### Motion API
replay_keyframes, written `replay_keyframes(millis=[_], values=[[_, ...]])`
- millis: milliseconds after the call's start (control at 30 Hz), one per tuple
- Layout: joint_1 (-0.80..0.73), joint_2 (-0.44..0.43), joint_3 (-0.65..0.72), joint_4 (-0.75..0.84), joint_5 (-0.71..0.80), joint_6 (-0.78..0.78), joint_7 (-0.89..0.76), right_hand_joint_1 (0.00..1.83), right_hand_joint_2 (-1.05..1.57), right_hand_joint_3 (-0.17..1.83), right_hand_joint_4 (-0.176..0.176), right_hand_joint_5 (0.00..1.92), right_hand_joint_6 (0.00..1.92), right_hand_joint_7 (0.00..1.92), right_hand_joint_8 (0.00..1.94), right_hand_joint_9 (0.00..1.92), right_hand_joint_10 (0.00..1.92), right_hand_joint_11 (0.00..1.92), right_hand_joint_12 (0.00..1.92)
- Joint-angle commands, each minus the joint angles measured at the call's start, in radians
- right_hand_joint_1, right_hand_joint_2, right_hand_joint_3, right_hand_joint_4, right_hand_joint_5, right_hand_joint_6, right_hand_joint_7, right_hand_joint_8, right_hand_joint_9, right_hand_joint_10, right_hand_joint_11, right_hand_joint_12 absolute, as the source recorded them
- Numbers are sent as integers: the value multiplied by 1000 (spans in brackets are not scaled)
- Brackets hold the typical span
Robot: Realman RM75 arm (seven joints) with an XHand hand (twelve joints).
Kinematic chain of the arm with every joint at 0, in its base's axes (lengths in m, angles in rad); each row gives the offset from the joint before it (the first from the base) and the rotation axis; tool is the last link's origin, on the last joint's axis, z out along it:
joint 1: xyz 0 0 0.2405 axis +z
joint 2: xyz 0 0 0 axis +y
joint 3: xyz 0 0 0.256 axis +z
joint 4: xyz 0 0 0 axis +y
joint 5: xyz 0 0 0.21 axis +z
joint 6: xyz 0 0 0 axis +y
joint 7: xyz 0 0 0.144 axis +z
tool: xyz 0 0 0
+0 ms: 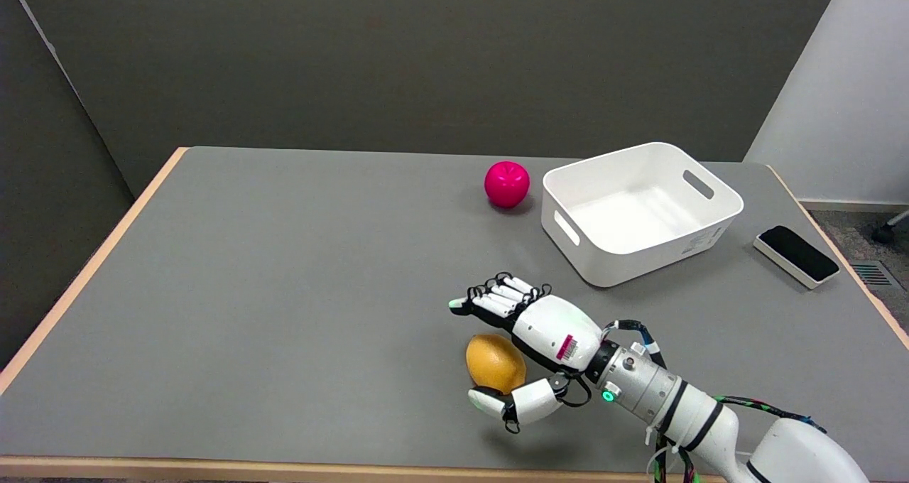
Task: Pick up the lemon.
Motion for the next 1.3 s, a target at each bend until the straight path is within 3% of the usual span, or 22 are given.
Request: replay_keyframes(millis=[33,333,633,767,833,900,967,1133,1300], values=[[30,14,-24,-60,1,25,32,502,640,812,-84,213,421,294,423,167,825,14,1214],[15,15,-24,-66,-1,23,31,722,649,893,-78,225,430,348,476,304,955,242,1449],[26,10,-33,-85,-1,-2,25,968,699,945,-86,255,471,459,709,503,1150,406,1654],[38,2,-33,-97,-1,-26,24,1040,802,894,-111,291,697,472,1078,549,1297,318,1776],[50,2,-33,-110,0,-55,24,1244,1210,301,-116,321,1011,547,1703,573,1449,245,1921],[60,2,-32,-116,1,-67,24,1247,1216,301,-124,330,1146,545,1720,577,1537,238,1921],[70,3,-32,-114,1,-71,24,1267,1396,-4,-156,302,1645,504,1776,616,1836,245,1921],[96,14,-29,-84,1,-59,24,1273,1342,80,-152,344,1670,526,1752,633,1841,524,1921],[143,37,-24,-13,1,-9,24,1287,1280,161,-147,383,1637,567,1693,654,1805,618,1921]])
